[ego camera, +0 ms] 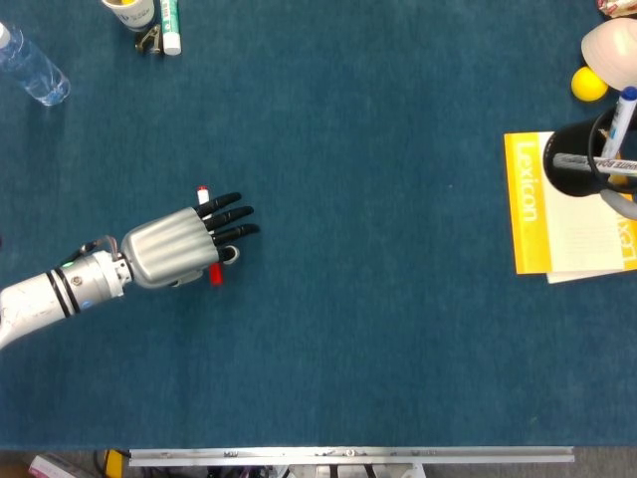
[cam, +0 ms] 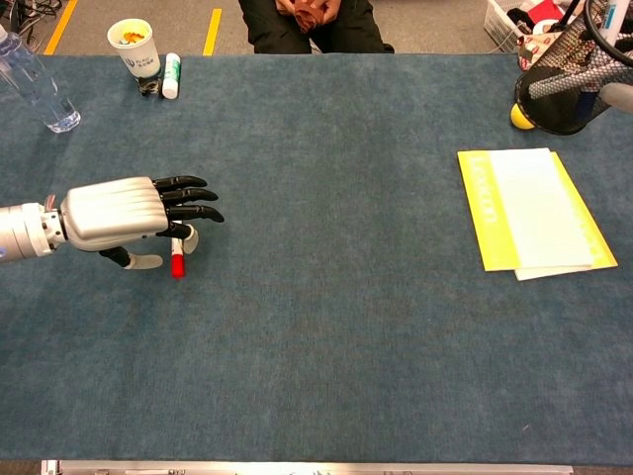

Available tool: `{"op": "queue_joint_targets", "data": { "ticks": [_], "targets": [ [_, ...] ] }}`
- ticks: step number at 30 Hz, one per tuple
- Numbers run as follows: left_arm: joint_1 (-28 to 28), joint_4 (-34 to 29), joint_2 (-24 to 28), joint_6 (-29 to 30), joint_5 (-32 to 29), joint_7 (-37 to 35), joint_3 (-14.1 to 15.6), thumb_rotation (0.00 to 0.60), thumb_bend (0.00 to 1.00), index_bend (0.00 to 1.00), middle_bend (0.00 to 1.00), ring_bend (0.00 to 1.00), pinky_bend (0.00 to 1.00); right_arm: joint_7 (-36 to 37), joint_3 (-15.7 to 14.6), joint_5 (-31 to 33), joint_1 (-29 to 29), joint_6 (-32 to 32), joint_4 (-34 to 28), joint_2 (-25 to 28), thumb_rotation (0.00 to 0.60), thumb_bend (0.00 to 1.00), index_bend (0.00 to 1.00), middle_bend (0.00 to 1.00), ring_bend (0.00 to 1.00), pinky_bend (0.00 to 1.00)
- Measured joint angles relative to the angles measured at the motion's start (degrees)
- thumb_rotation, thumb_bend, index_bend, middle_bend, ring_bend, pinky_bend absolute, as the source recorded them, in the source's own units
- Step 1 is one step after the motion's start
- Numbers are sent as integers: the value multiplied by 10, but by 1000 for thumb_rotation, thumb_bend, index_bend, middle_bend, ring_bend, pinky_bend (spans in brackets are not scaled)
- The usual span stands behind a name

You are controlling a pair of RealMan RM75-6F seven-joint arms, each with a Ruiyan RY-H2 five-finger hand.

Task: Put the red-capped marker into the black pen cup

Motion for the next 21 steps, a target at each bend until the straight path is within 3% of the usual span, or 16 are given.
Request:
{"op": "queue_joint_targets", "data": {
  "ticks": [21],
  "targets": [
    [-12, 28, -19, -3, -23, 0, 25, 600, 291, 427, 125, 36, 0, 13, 4, -2, -9, 0, 11, -2, 600, 400, 447, 412, 280, 198]
  ]
}}
